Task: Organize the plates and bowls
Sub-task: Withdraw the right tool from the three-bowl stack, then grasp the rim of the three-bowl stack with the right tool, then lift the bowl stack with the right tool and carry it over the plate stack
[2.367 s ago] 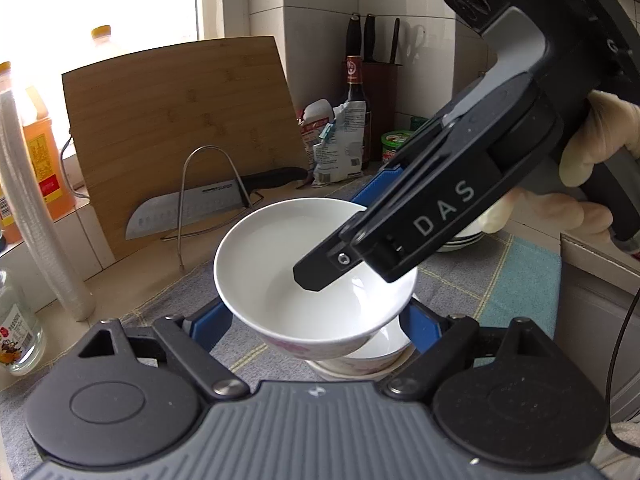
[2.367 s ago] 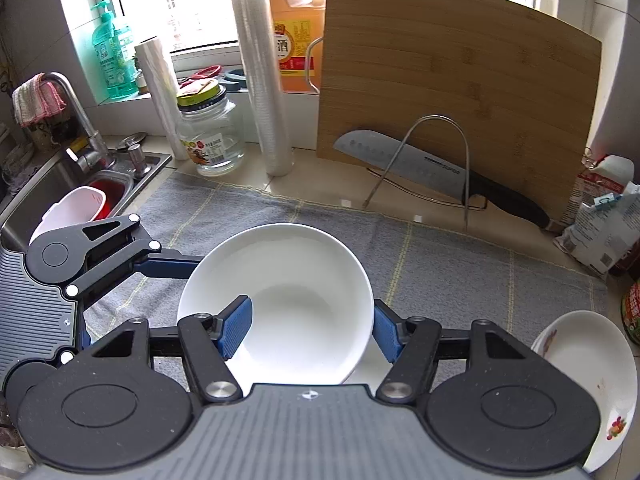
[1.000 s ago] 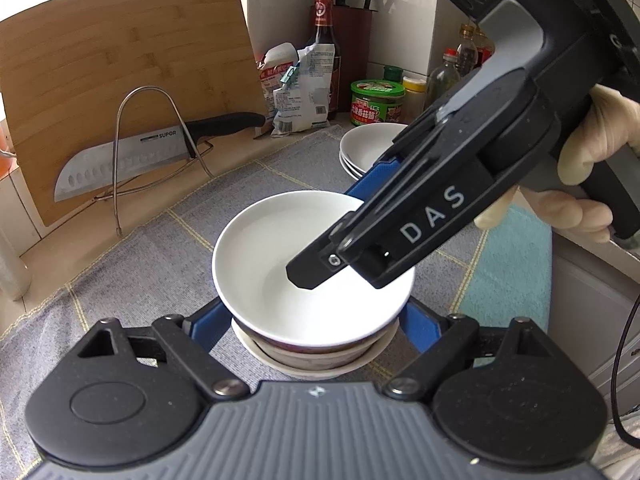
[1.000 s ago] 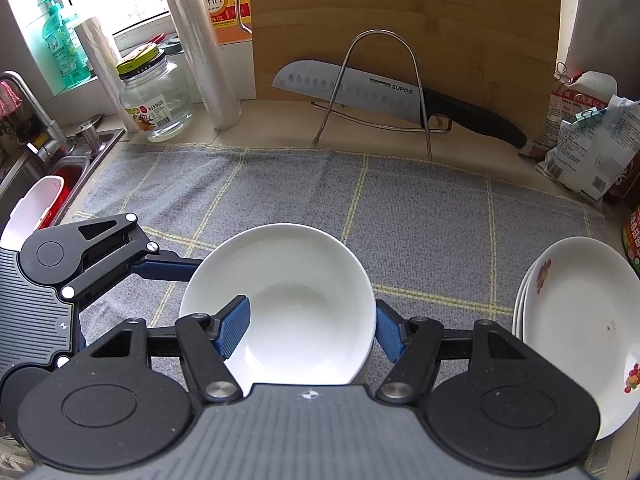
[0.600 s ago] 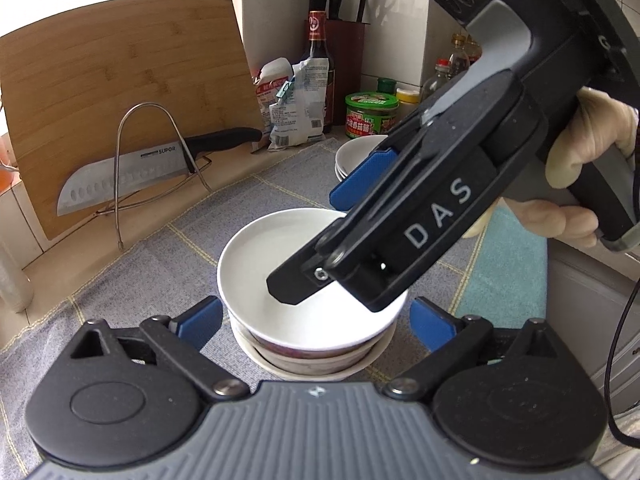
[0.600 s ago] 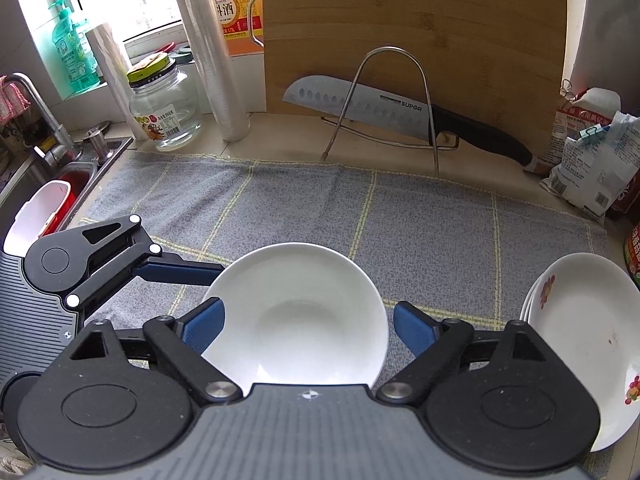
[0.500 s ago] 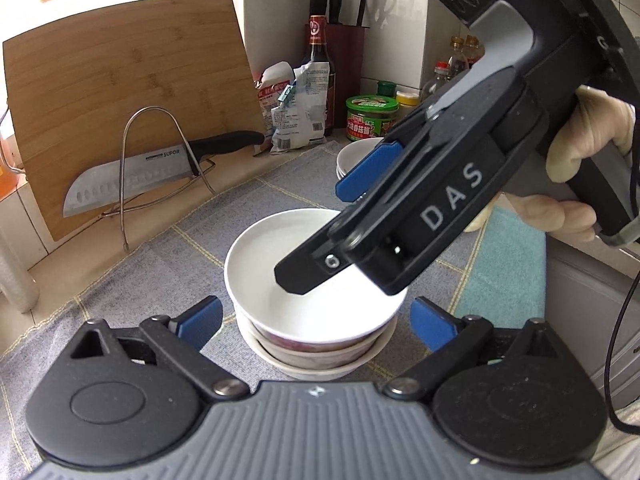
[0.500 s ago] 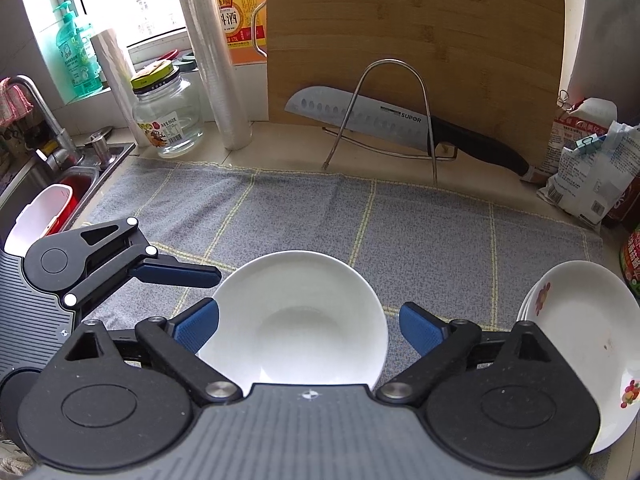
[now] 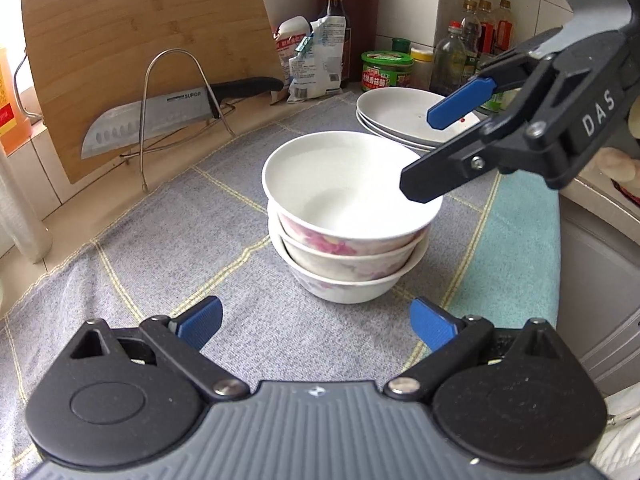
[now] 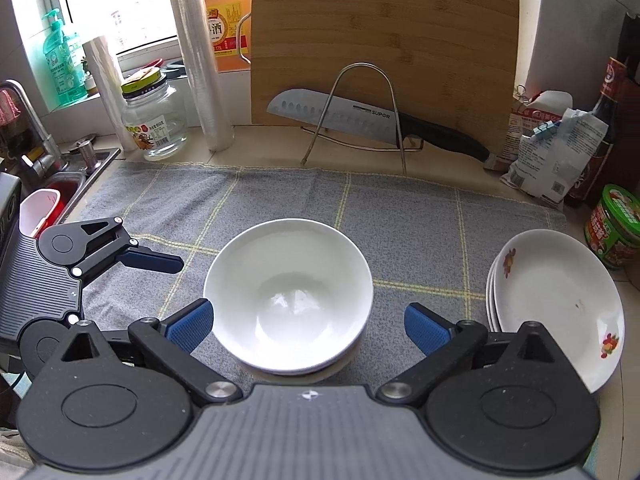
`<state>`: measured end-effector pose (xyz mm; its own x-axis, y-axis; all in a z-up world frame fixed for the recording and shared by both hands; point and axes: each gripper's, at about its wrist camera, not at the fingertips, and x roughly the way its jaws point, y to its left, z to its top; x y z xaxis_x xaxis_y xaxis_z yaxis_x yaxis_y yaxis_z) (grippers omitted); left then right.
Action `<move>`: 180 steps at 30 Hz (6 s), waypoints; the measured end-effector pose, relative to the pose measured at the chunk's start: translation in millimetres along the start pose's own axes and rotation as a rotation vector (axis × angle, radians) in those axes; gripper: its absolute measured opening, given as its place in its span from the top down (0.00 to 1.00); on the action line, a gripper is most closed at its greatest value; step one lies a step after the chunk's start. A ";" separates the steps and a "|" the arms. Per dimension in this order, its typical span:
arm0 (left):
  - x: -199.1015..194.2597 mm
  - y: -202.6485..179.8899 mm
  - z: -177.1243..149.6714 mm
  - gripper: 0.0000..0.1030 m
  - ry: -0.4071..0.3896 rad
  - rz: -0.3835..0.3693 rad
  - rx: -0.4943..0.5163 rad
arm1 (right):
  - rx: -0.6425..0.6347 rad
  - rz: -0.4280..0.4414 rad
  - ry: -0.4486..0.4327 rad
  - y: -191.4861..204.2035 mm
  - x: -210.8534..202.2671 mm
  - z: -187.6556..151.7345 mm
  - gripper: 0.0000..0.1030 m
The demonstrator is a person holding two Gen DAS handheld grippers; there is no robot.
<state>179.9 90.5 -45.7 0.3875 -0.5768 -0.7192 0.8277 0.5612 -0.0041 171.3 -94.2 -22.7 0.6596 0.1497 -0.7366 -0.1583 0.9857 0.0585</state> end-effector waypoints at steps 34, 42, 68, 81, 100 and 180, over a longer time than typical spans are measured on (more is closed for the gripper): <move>48.9 -46.8 -16.0 0.03 0.131 0.207 -0.244 | -0.258 0.116 0.118 -40.2 75.7 -55.5 0.00; 48.2 -51.5 -21.0 0.01 0.123 0.228 -0.249 | -0.322 0.143 0.099 -43.2 78.0 -55.7 0.00; 58.9 -21.9 -3.3 0.03 0.070 -0.004 0.114 | -0.425 0.185 0.064 -36.7 73.1 -40.2 0.04; 51.9 -19.3 17.9 0.20 0.060 -0.072 0.186 | -0.521 0.324 0.058 -36.6 63.2 -32.0 0.26; 57.9 -6.0 25.9 0.18 0.076 -0.200 0.240 | -0.559 0.376 0.119 -41.6 74.2 -17.9 0.18; 77.8 -86.7 145.2 0.13 0.115 -0.228 0.398 | -0.681 0.402 0.083 -138.2 -6.3 -5.8 0.13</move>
<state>197.2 -89.2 -0.4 0.1486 -0.5772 -0.8030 0.9864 0.1436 0.0794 184.7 -231.8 -30.1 0.4036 0.4513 -0.7959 -0.8050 0.5886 -0.0745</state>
